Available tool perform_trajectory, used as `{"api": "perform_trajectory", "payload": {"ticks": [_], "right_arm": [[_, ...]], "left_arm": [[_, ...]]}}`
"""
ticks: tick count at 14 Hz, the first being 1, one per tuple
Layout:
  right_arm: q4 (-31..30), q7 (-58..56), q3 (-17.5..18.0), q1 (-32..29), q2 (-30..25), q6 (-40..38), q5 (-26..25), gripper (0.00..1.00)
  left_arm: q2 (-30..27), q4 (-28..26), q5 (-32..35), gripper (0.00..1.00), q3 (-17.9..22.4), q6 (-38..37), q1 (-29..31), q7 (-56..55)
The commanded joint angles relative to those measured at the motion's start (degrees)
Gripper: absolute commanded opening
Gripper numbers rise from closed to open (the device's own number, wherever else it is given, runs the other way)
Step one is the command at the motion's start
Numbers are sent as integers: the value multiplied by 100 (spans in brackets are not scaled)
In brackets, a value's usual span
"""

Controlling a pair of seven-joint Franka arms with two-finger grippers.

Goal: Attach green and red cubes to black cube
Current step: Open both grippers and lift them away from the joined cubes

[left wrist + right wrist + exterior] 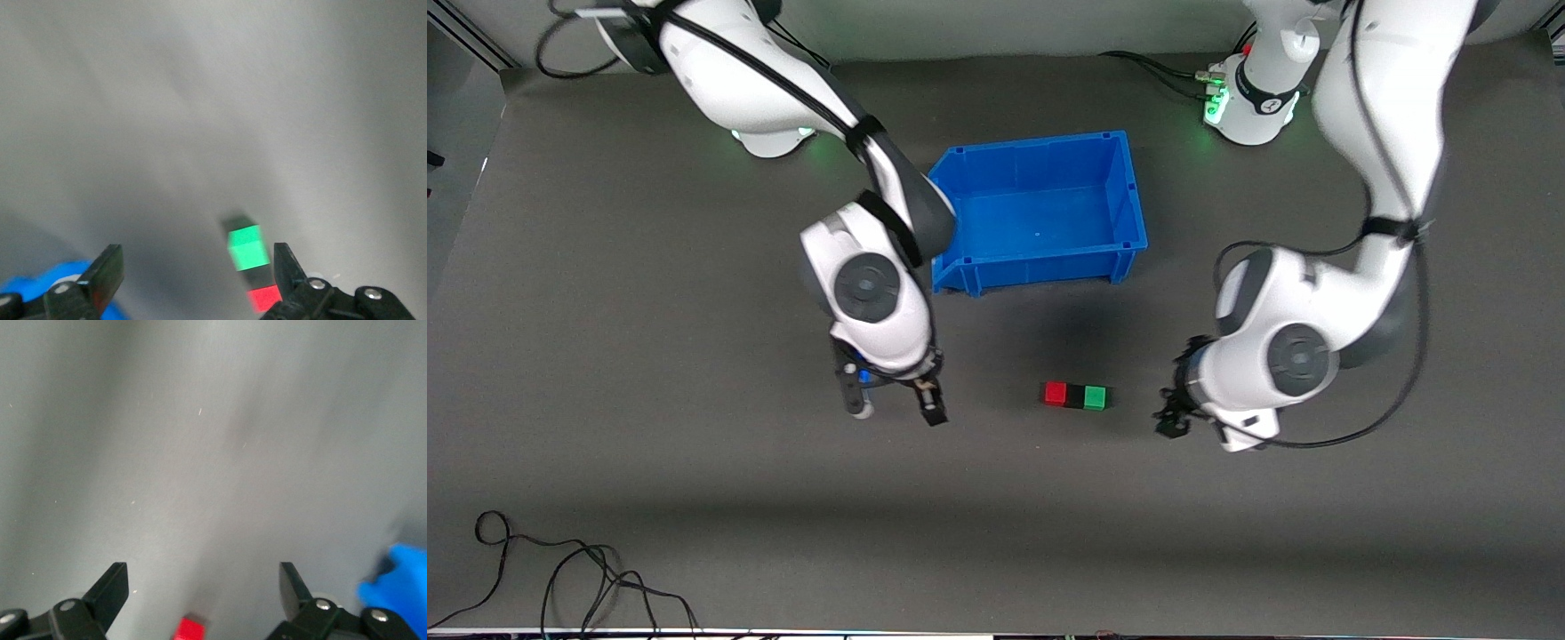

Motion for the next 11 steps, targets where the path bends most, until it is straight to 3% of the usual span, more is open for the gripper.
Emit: {"api": "perform_trajectory", "payload": {"ticks": [1, 5, 9, 11], "right_arm": [[-977, -954, 28, -157, -1109, -397, -118, 100], [-1109, -2554, -314, -210, -1953, -1233, -135, 100], [-1758, -4547, -271, -1007, -2990, -1498, -144, 100], [-1918, -5724, -254, -1499, -3308, -1577, -144, 100]], "left_arm": [[-748, -106, -154, 100, -17, -964, 300, 1139], [-1346, 192, -155, 100, -17, -2326, 897, 3299], [-1812, 228, -172, 100, 1, -3058, 1618, 5814], [-2041, 193, -155, 100, 9, -3059, 1821, 6763]]}}
